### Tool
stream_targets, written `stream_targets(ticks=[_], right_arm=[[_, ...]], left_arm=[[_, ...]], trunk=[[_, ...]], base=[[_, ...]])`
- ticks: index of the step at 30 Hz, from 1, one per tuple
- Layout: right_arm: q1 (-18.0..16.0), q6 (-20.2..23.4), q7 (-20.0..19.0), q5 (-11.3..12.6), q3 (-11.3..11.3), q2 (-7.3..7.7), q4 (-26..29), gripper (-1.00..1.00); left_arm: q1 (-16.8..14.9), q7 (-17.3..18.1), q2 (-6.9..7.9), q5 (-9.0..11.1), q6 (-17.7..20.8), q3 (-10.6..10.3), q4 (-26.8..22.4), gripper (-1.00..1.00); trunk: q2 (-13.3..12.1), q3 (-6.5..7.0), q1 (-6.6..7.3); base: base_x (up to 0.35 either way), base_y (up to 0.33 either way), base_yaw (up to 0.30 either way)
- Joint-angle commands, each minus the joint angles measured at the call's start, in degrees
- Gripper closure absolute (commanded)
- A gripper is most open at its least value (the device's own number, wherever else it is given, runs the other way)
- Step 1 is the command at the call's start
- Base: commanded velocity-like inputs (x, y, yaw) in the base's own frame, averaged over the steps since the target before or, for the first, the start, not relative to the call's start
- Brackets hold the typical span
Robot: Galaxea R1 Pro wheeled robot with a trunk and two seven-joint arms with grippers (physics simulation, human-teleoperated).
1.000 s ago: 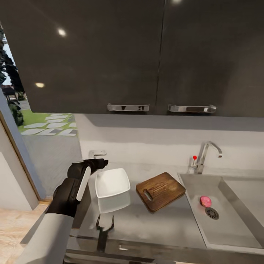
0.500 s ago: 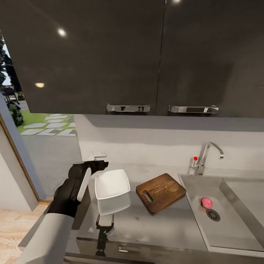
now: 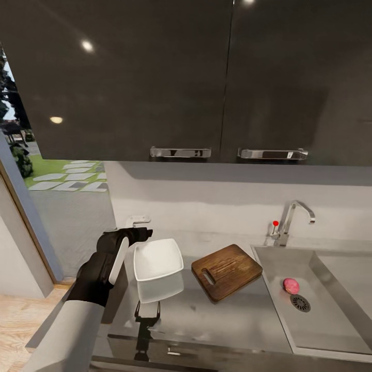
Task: In the kitchen, take the Vidalia onion out of the sink, dice it on the chopping board with the paring knife, put the diced onion into the bowl on the countertop, then place both the paring knife and the chopping board into the sink.
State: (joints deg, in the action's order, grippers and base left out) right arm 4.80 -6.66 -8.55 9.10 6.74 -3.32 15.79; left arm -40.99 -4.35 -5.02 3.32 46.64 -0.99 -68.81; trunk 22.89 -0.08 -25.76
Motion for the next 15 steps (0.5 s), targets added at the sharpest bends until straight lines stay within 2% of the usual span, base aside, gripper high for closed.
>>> stream_targets(ticks=[1,15], right_arm=[[0.03,-0.10,-0.01,0.65,0.39,0.08,0.00,-1.00],[0.03,0.05,0.88,0.76,0.47,0.32,-2.10,-1.00]], left_arm=[[0.00,-0.46,0.00,0.37,0.24,-0.07,-0.02,-1.00],[0.02,-0.48,0.01,0.41,0.21,0.67,1.72,-1.00]], trunk=[[0.03,-0.01,-0.02],[0.03,-0.64,-0.02]], base=[[0.000,0.000,0.000],[0.000,0.000,0.000]])
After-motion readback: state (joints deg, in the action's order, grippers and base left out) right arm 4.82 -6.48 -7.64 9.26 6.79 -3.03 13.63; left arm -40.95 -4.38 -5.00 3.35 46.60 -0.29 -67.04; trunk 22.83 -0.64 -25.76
